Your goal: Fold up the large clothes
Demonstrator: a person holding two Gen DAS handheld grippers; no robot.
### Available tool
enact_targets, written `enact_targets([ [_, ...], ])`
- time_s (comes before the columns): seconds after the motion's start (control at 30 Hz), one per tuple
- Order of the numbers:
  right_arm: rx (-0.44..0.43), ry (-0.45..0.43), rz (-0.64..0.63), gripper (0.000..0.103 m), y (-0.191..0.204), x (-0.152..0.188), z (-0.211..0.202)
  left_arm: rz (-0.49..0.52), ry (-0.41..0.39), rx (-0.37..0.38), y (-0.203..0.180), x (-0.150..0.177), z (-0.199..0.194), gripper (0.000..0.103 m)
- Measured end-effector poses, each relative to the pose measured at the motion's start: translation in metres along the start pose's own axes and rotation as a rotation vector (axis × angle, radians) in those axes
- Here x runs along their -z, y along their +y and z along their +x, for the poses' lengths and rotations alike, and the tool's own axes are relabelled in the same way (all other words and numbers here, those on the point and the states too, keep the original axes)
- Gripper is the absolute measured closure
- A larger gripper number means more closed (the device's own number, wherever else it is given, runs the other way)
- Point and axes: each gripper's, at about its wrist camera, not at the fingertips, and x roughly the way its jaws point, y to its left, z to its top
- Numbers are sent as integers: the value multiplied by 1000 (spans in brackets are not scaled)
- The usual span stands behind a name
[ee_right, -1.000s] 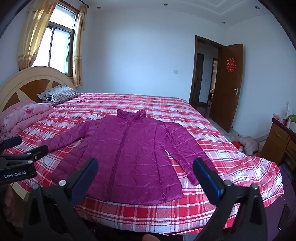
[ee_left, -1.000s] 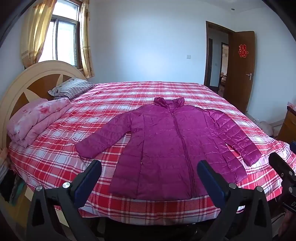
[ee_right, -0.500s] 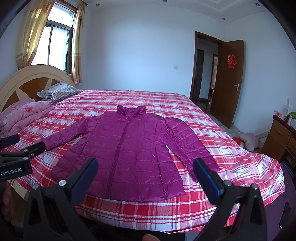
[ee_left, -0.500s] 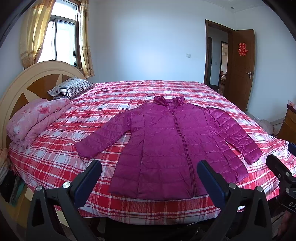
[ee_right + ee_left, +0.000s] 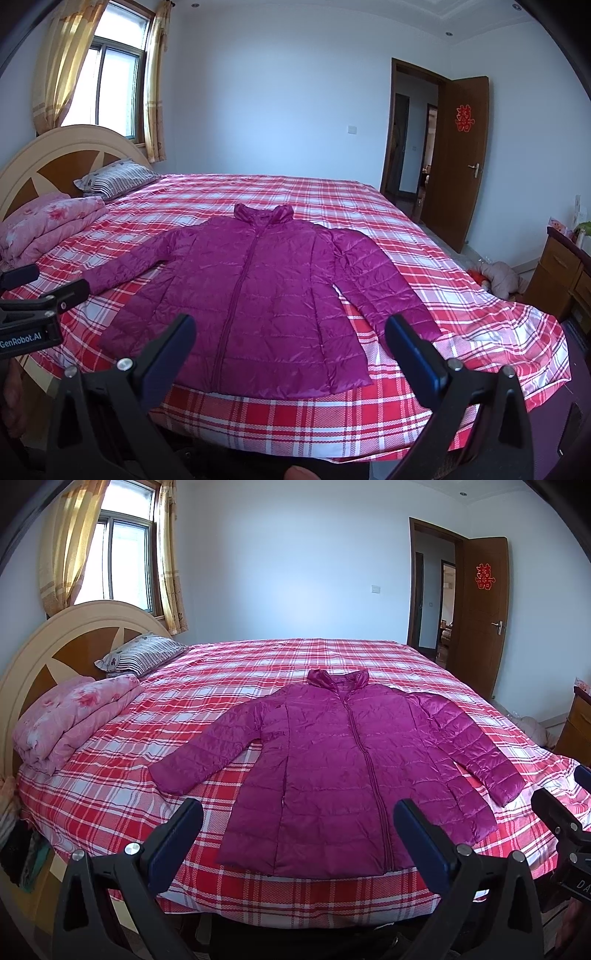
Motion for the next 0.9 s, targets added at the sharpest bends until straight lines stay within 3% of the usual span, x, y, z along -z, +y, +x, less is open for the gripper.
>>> enact_targets([
  [0.9, -5, 3, 4, 0, -3, 0, 3, -1, 8, -12, 4, 0, 7, 1],
])
